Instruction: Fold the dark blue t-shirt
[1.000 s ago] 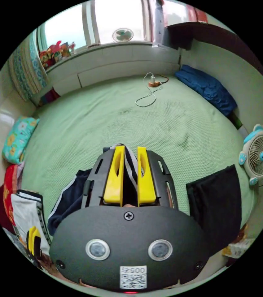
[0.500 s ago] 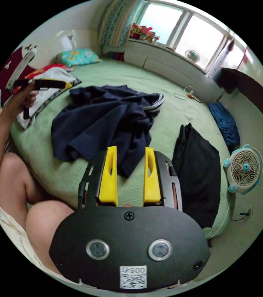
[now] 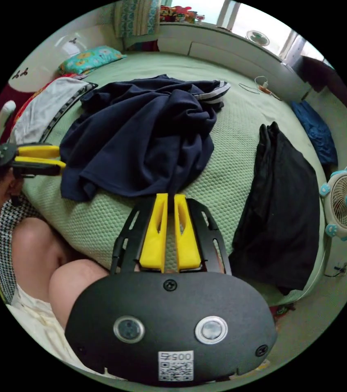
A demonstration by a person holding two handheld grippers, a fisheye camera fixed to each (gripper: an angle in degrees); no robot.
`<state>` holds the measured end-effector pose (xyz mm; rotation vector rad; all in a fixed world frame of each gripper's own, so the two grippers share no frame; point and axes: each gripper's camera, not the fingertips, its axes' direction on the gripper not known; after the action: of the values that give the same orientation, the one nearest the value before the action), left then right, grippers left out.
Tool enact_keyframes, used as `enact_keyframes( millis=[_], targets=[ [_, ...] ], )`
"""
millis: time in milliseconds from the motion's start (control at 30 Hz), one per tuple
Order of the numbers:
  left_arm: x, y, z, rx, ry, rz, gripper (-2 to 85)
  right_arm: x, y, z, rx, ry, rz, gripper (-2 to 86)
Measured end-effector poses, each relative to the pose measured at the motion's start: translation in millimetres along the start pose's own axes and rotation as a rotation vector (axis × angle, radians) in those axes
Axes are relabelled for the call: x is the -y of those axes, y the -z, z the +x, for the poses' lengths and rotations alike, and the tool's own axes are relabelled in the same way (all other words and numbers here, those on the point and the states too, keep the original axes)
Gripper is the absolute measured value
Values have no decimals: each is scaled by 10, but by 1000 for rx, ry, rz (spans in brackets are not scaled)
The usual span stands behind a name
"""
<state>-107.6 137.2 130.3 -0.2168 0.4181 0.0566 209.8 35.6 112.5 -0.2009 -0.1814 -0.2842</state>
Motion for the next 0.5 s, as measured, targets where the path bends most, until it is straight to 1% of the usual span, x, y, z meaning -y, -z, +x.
enact_keyframes(
  millis=[67, 133, 200, 367, 500],
  targets=[
    [-23, 14, 39, 19, 33, 85, 83, -53, 90, 22, 20, 8, 25, -8],
    [-44, 54, 63, 20, 27, 66, 46, -126, 219, 38, 19, 26, 48, -11],
    [-113, 208, 90, 35, -1, 79, 39, -251, 437, 98, 38, 13, 86, -15],
    [-528, 1030, 43, 29, -46, 181, 32, -600, 1020, 181, 128, 10, 173, -16],
    [-869, 1291, 48, 28, -65, 180, 31, -1026, 1413, 181, 213, 3, 220, -17]
  ],
)
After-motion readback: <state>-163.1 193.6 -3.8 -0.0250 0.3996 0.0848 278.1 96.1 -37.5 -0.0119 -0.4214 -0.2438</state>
